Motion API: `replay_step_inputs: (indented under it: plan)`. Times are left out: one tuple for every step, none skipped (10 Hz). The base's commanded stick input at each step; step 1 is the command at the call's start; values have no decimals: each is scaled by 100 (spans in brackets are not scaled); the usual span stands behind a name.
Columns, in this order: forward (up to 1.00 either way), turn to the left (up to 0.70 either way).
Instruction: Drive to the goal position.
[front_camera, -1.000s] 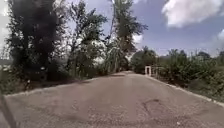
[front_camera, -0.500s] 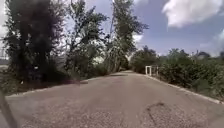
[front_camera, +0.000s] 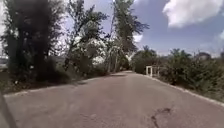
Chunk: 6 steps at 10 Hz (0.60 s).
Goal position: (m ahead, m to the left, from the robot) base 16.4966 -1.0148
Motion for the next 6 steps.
replay_step_inputs:
  plan:
    - [50,0]
    - [50,0]
    - [50,0]
    - [50,0]
    - [50,0]
    - [50,0]
